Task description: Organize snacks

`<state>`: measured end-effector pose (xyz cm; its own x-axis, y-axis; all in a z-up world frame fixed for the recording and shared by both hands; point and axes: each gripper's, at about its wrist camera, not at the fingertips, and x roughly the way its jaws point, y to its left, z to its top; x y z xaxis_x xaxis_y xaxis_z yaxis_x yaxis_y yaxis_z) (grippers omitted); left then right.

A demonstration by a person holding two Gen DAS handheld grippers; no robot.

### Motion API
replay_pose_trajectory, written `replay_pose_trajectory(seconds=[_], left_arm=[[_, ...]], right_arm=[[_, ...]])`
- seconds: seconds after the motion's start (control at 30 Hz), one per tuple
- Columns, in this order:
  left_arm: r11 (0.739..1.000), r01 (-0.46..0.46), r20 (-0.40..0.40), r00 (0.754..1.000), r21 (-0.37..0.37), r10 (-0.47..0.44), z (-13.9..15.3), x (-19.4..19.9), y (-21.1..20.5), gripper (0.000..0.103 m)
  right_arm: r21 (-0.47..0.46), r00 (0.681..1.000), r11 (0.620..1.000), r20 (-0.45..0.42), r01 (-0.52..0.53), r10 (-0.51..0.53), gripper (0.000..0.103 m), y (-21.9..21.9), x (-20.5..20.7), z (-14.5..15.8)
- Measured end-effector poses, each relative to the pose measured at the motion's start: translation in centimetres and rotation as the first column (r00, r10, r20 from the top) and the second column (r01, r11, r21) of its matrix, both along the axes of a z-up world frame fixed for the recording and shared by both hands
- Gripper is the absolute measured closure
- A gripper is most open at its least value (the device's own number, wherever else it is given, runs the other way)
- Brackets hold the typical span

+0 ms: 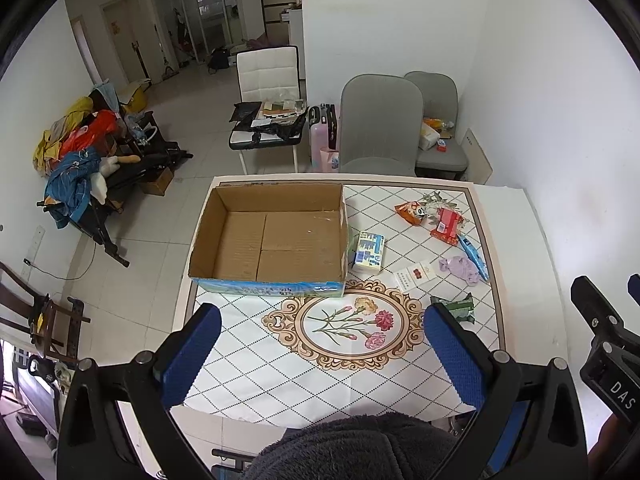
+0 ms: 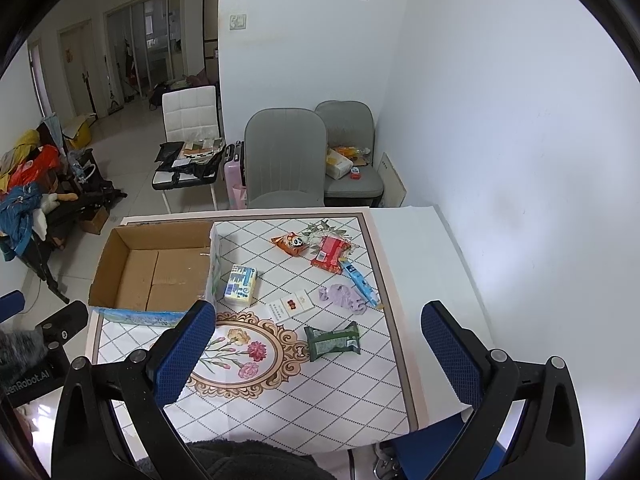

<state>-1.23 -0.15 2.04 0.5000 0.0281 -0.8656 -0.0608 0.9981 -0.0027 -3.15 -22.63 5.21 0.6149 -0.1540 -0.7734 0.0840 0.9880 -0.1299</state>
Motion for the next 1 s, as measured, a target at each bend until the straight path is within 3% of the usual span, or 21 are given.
replay_pose_trajectory(seconds=[1.0], left_arm=[[1.000,-0.017,-0.013,1.000,-0.016,0.017,0.20,-0.22,0.35,0.000]], right_arm=[[0.026,1.000,0.999,-0.013,-0.026,0.026,0.000,0.20,-0.23,-0.17]])
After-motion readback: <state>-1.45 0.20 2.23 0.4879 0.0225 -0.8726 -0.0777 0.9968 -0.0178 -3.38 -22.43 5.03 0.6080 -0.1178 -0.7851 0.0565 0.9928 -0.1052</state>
